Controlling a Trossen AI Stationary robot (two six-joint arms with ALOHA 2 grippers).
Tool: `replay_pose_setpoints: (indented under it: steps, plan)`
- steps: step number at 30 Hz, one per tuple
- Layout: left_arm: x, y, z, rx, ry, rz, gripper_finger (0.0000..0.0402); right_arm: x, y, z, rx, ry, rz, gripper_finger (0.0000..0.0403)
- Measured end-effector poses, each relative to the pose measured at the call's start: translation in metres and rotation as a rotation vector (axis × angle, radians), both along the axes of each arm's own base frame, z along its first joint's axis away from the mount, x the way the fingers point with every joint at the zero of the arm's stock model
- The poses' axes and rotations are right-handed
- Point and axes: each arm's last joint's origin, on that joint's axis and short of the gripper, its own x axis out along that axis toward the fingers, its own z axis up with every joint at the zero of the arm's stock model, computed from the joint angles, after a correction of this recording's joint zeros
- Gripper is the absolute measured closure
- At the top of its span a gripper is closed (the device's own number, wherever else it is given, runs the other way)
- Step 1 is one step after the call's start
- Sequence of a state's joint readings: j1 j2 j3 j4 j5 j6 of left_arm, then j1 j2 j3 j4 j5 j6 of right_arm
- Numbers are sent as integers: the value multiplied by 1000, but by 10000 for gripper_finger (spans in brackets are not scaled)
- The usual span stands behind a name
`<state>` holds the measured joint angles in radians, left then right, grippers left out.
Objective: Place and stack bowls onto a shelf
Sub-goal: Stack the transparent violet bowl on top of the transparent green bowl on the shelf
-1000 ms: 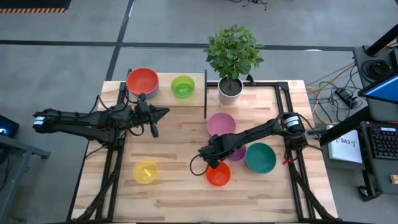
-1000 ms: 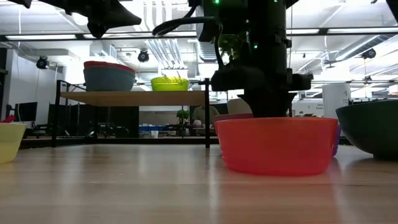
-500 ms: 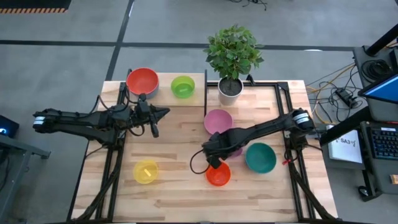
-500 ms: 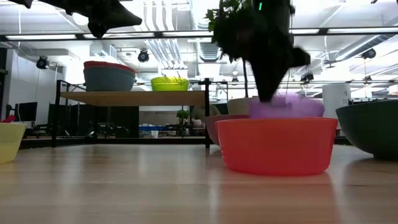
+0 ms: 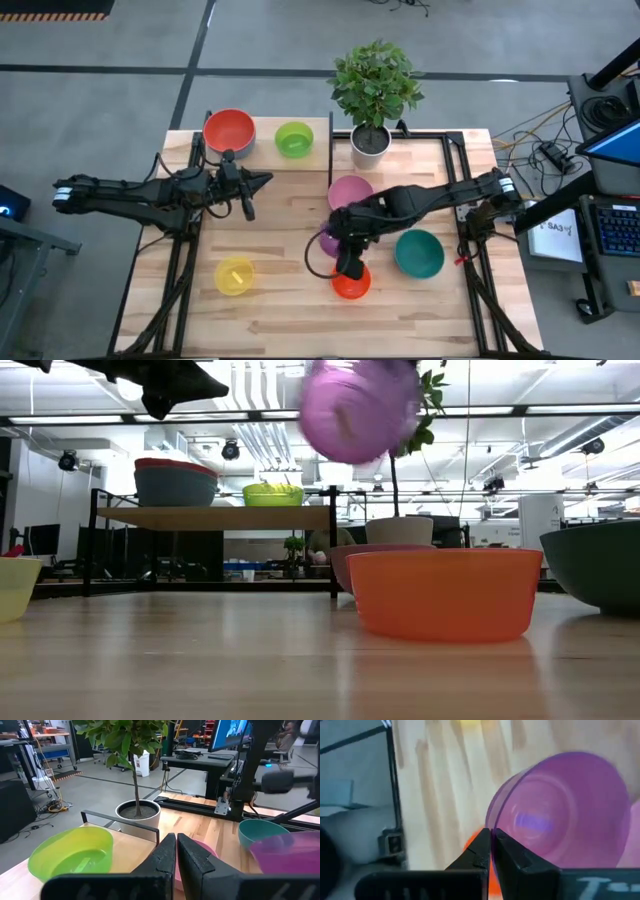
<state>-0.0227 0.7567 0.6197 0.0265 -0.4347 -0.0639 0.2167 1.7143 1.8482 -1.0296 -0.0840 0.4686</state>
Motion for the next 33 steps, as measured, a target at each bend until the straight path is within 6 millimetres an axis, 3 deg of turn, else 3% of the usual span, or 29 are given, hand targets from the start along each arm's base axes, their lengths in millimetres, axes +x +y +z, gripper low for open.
replay_pose_setpoints:
  steps: [8, 13, 19, 33]
  plan:
    - [-4, 0, 4, 1, -27, 0, 402, 22, -16, 22, -318, -156, 189, 394]
    - [-10, -2, 9, -2, -65, -11, 402, 37, -38, 20, -523, -168, 303, 394]
    - [-17, -5, 13, -4, -96, -37, 402, 52, -74, 10, -702, -118, 317, 394]
    - [-16, -6, 15, -3, -118, -40, 402, 63, -143, 18, -890, -195, 272, 394]
